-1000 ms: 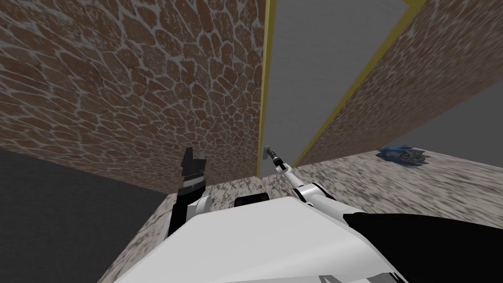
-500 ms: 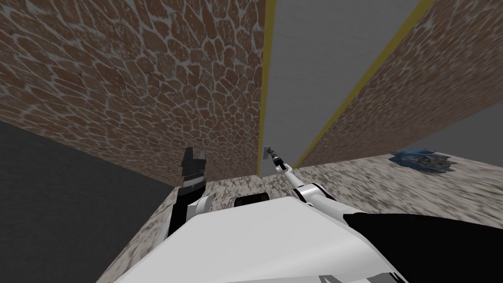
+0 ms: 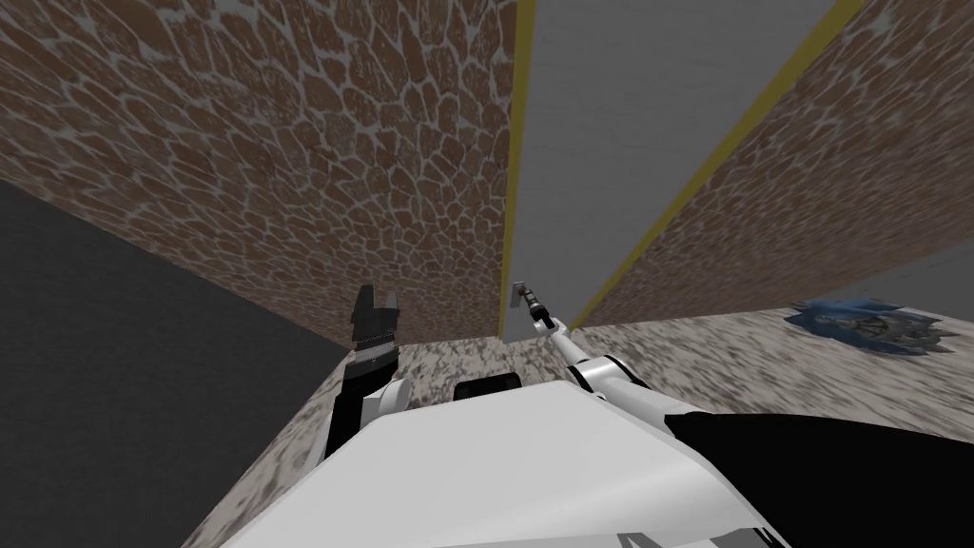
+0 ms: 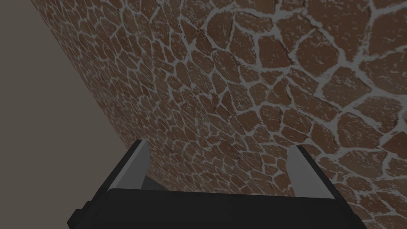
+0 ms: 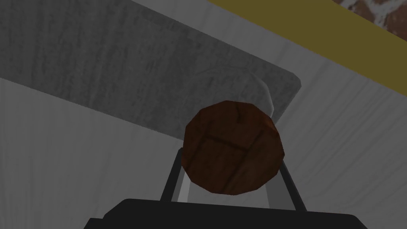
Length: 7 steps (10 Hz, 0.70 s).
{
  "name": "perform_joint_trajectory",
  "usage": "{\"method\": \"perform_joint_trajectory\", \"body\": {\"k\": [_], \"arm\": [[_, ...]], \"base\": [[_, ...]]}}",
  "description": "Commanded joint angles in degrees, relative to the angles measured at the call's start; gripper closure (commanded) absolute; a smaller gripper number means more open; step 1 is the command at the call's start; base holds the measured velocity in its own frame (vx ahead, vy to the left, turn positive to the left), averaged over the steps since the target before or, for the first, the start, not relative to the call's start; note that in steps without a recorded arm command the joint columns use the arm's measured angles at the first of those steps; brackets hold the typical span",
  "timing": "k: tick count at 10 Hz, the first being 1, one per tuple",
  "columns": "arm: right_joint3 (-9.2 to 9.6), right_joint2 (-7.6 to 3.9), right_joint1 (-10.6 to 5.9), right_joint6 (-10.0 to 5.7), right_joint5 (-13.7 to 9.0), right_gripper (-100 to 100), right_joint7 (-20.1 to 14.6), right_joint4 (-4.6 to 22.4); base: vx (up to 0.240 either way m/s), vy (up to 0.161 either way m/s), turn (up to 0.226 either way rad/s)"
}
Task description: Pull the door open
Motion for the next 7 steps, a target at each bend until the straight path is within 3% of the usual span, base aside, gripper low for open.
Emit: {"method": "perform_joint_trajectory", "body": {"k": [1,3,4,6,7], "arm": [[0.13,0.16,-0.46,-0.38,-0.97,100,-1.85,0.13],[0.14,0.33,-0.46,-0.02,-4.25,100,-5.44,-0.01],[0.14,0.33,-0.46,-0.02,-4.25,100,-6.03,-0.01],[0.14,0.50,-0.46,0.35,-7.60,100,-9.68,-0.16],[0.14,0.50,-0.46,0.35,-7.60,100,-10.22,-0.16]], "base": [[-0.060,-0.050,0.061],[-0.076,-0.047,0.119],[-0.058,-0.035,0.059],[-0.063,-0.050,0.120],[-0.057,-0.046,0.070]]}}
